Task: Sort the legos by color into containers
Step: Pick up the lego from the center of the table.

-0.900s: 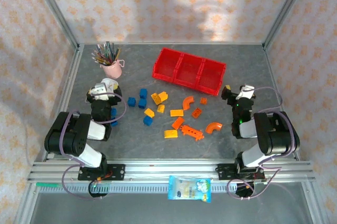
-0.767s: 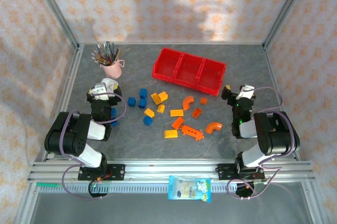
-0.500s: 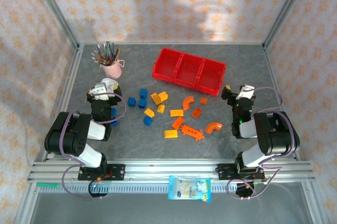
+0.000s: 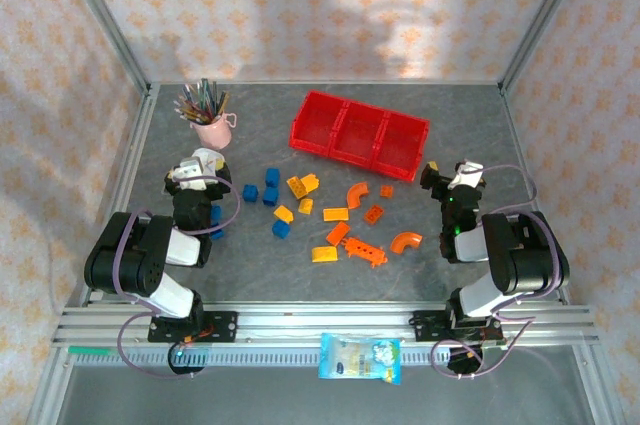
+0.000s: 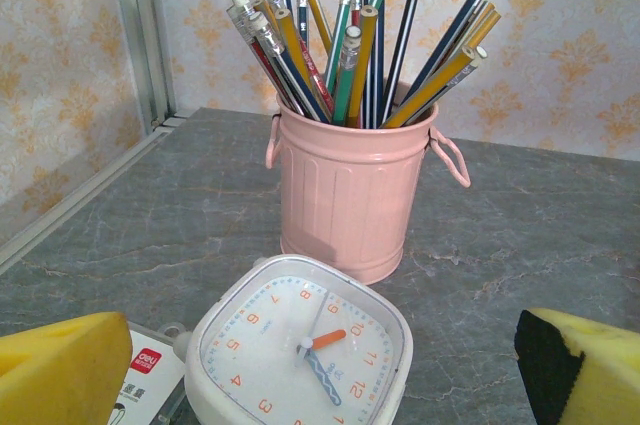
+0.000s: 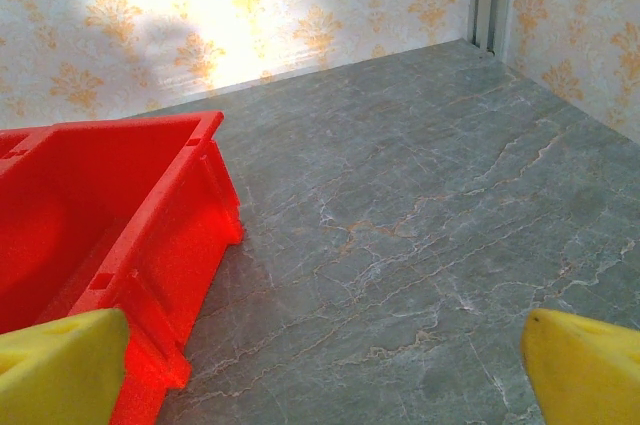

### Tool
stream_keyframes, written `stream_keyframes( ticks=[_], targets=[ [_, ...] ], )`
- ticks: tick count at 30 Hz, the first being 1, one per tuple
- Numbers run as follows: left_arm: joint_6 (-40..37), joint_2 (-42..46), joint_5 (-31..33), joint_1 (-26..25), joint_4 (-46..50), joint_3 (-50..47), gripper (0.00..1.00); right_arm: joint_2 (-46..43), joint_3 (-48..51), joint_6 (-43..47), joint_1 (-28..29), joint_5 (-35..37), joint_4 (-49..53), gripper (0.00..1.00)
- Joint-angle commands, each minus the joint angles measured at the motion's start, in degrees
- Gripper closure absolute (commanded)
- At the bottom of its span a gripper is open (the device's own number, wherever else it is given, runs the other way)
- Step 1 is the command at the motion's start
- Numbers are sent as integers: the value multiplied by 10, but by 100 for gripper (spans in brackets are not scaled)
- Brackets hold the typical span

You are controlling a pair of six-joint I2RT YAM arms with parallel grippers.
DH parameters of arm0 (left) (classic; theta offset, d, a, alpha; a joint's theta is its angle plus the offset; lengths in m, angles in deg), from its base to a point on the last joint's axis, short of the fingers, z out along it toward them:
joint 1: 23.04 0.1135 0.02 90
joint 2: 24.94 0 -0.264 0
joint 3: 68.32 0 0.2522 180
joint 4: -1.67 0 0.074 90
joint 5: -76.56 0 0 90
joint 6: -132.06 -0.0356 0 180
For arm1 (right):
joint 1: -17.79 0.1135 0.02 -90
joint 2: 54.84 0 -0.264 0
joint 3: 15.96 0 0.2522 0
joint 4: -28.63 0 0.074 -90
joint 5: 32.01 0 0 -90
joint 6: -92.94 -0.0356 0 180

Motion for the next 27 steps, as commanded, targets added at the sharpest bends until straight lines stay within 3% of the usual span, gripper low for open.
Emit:
stream_keyframes(
  ticks=[1, 12, 18, 22, 27],
  targets=[
    [-6, 3, -11, 1, 1, 9, 1, -5, -11, 8, 0, -4, -14, 0],
    [3, 13, 14, 0, 0, 5, 1, -7, -7, 9, 0, -4, -19, 0],
    [3, 89, 13, 0, 5, -26, 1, -42, -13, 11, 0, -11, 18, 0],
    [9, 171, 8, 0, 84, -20, 1, -83, -33, -3, 1, 8, 90, 0],
    [73, 258, -1, 0, 158, -7, 1, -159, -62, -37, 0, 14, 195, 0]
  ],
)
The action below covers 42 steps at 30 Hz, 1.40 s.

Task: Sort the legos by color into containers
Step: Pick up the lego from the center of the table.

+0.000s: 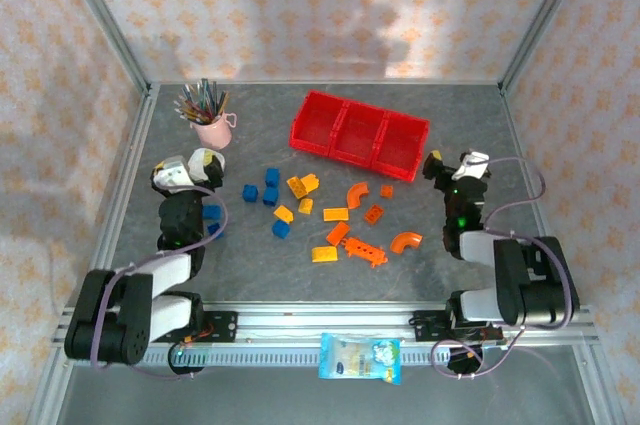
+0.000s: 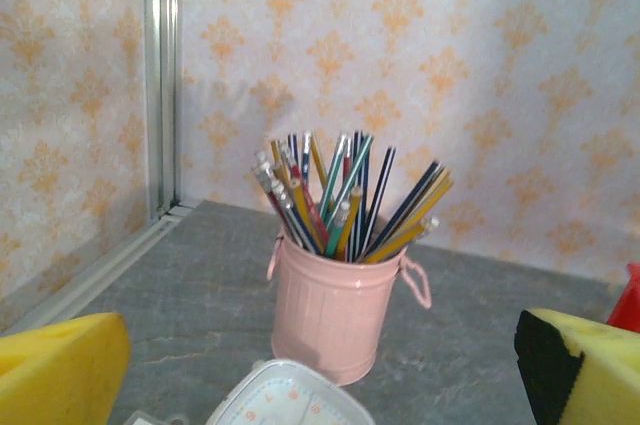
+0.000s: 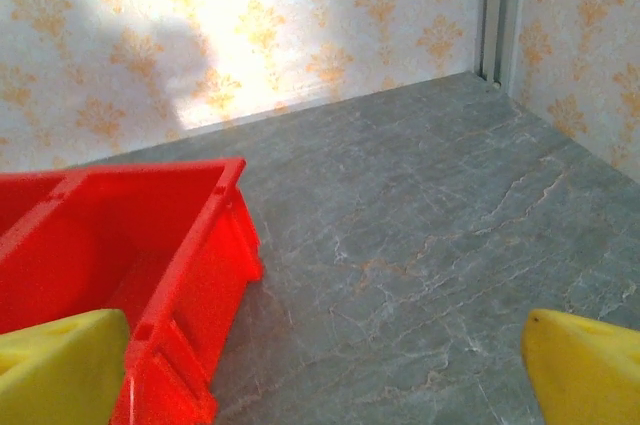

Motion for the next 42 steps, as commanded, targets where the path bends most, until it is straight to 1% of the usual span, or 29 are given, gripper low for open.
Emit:
stream_keyframes(
  ticks=[1, 2, 4, 7, 9, 11, 14, 15, 17, 20, 23, 26, 28, 31, 34, 36, 39, 42],
  targets=[
    [57, 37, -9, 0, 63, 16, 0, -59, -19, -35, 0, 15, 79, 0],
    [73, 43, -15, 1, 72, 21, 1, -74, -19, -51, 0, 15, 93, 0],
    [135, 55, -17, 1, 106, 36, 1, -127, -22, -117, 0, 22, 134, 0],
    [193, 71, -28, 2, 147, 46, 1, -171, -51, -249, 0, 49, 265, 0],
    [236, 85, -26, 2, 143, 33, 0, -177, -65, -283, 0, 46, 323, 0],
    [283, 98, -33, 4, 157, 30, 1, -176, -79, -285, 0, 27, 361, 0],
    [314, 113, -63, 3, 262, 66, 1, -171, -105, -281, 0, -11, 410, 0],
    [319, 116, -82, 3, 291, 76, 1, -168, -113, -279, 2, -28, 423, 0],
    [319, 125, -115, -3, 331, 84, 1, -159, -136, -283, 7, -33, 467, 0],
    [319, 146, -122, -27, 402, 94, 1, -137, -175, -279, 22, -34, 535, 0],
    [313, 166, -108, -63, 473, 111, 1, -103, -217, -269, 56, -29, 600, 0],
    [323, 171, -103, -100, 512, 122, 1, -65, -259, -258, 95, -26, 658, 0],
    [332, 166, -108, -123, 523, 126, 1, -37, -286, -256, 120, -23, 693, 0],
    [341, 147, -109, -159, 528, 132, 1, 9, -325, -262, 176, -5, 740, 1],
    [342, 122, -95, -190, 547, 152, 1, 63, -370, -277, 229, 14, 785, 2],
    [342, 105, -86, -213, 547, 162, 1, 90, -393, -287, 263, 19, 799, 4],
    [351, 82, -64, -245, 553, 177, 1, 123, -422, -316, 308, 49, 823, 6],
    [360, 59, -59, -260, 545, 184, 1, 151, -435, -355, 331, 64, 829, 8]
  ],
)
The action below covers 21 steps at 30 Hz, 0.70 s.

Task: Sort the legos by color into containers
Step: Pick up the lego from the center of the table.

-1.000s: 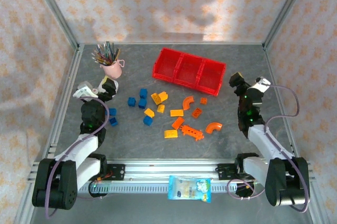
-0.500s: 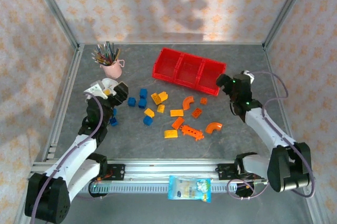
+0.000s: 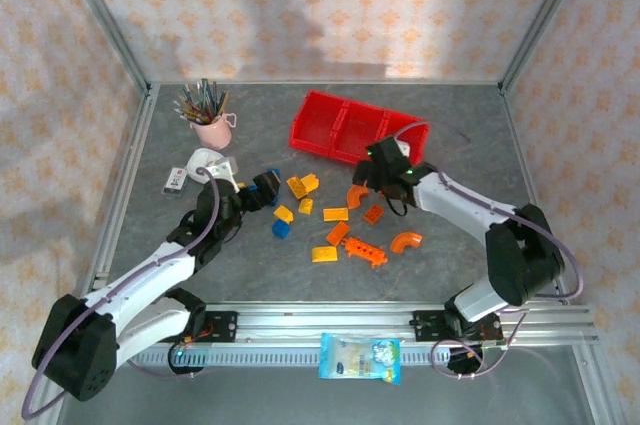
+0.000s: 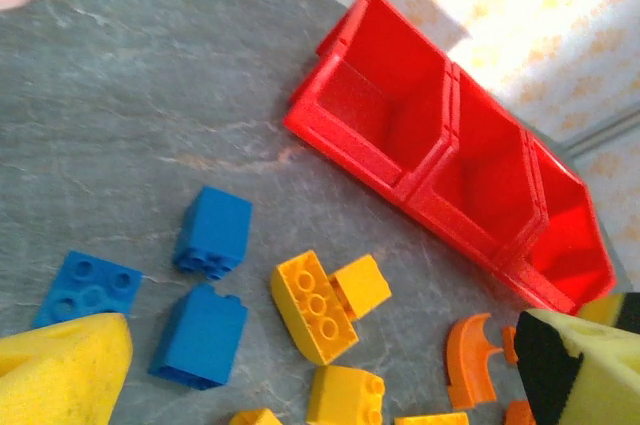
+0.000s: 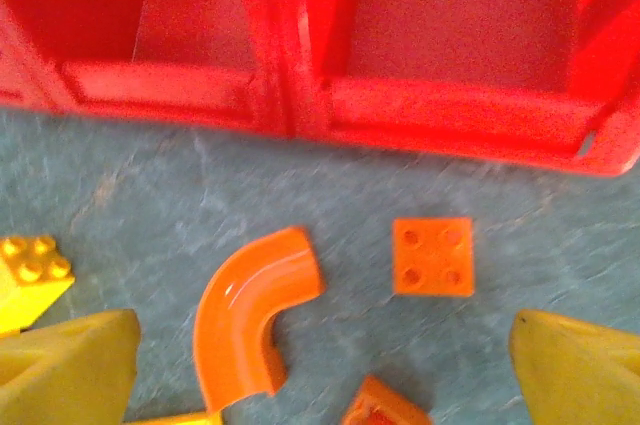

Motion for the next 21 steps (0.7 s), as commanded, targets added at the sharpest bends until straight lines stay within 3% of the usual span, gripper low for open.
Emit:
stream_keyframes(
  ticks=[1, 13, 21],
  targets=[
    [22, -21, 23, -12, 7, 21, 1, 27, -22, -56, 15, 47, 44, 8],
    [15, -54, 42, -12, 32, 52, 1, 136, -83, -113, 50, 65, 36, 15],
    [7, -58, 48, -13, 56, 64, 1, 190, -116, -123, 52, 61, 29, 27]
  ],
)
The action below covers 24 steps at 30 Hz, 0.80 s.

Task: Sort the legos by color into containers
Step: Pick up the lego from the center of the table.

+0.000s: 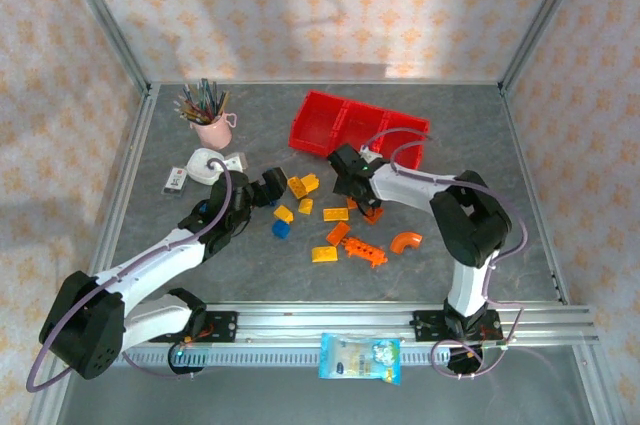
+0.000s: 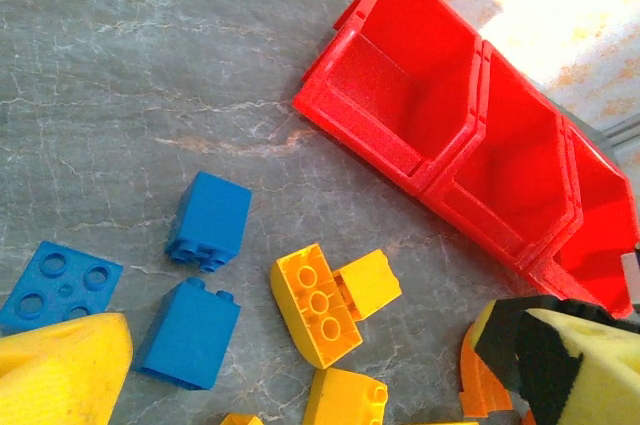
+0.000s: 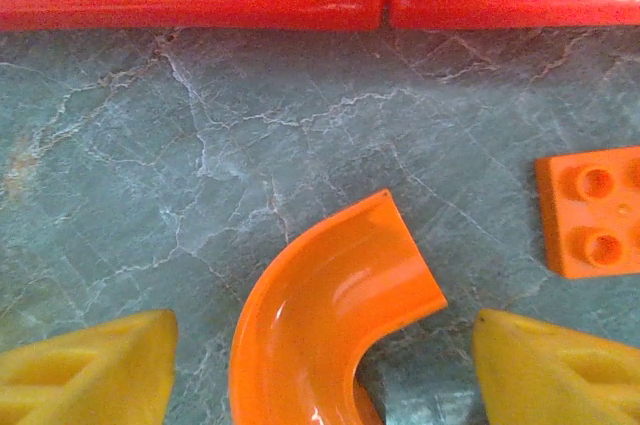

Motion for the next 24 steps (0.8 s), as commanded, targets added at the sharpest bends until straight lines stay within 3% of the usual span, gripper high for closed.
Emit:
stream_keyframes(
  ticks=[1, 12, 24],
  targets=[
    [-11, -5, 17, -3, 25, 20, 1, 18, -23, -11, 2, 21, 0, 28],
    [-13, -24, 16, -3, 34, 34, 1, 60, -56, -9, 2, 40, 7, 34],
    [-11, -25, 22, -3, 43, 38, 1, 84, -80, 13, 2, 36, -4, 50]
  ],
)
